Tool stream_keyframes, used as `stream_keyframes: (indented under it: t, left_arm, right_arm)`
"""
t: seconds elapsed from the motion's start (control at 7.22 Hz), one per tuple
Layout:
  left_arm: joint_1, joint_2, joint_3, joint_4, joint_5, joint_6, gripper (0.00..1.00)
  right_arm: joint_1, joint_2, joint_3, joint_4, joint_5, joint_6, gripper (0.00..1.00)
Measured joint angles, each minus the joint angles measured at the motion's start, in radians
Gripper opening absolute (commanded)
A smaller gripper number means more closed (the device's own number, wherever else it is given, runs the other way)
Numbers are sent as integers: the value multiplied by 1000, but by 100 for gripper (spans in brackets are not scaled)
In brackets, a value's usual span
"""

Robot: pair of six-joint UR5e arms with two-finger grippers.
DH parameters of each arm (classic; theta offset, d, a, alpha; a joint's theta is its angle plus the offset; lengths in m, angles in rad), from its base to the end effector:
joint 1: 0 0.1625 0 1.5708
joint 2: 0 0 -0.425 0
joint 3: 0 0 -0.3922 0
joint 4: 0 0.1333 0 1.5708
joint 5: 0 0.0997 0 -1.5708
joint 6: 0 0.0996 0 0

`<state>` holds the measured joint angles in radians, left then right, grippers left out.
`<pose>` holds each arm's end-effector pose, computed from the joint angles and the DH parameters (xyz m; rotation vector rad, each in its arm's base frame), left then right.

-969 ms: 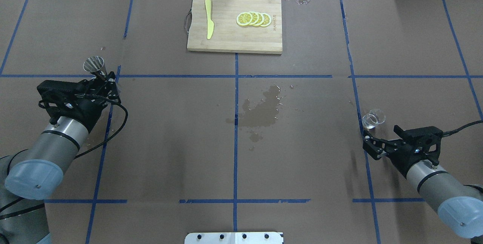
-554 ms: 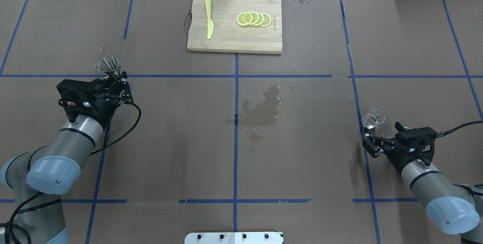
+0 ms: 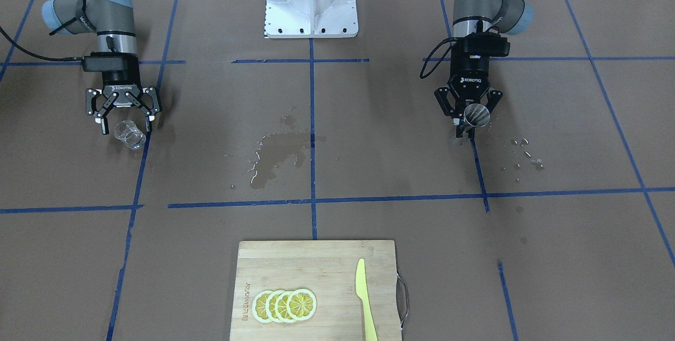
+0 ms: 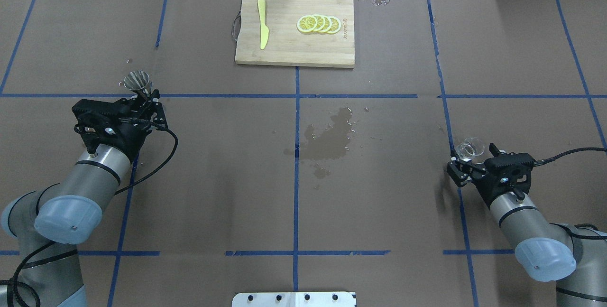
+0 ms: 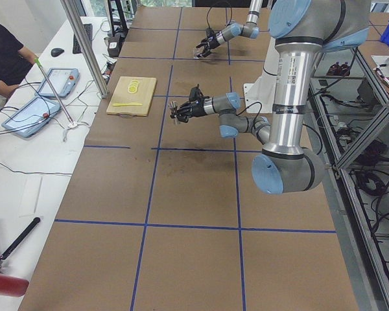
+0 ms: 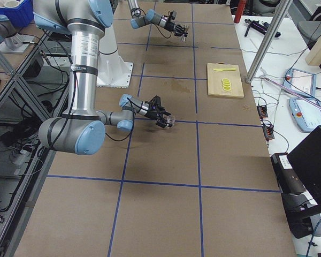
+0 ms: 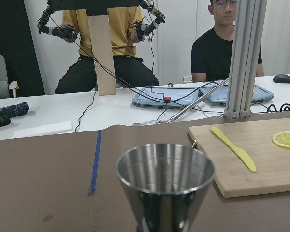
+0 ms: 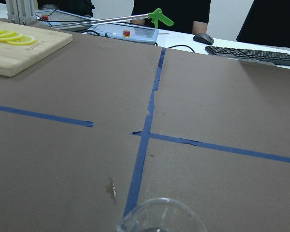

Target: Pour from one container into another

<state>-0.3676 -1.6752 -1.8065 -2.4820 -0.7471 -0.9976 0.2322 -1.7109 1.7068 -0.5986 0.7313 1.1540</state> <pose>0.4014 -0.3757 0.3810 1.1580 0.7205 -0.3414 -0.3845 -0.3041 0.5405 1.0157 -0.6123 0.2433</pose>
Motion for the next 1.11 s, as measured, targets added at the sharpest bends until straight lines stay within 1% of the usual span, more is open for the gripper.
stream_keyframes:
  t: [0.42, 1.11]
  left_arm:
    - [-1, 2, 1, 0, 0, 0, 0]
    - [-1, 0, -1, 0, 0, -1, 0]
  right_arm:
    - [30, 62, -56, 1, 3, -11, 97]
    - [32, 54, -58, 3, 5, -4, 97]
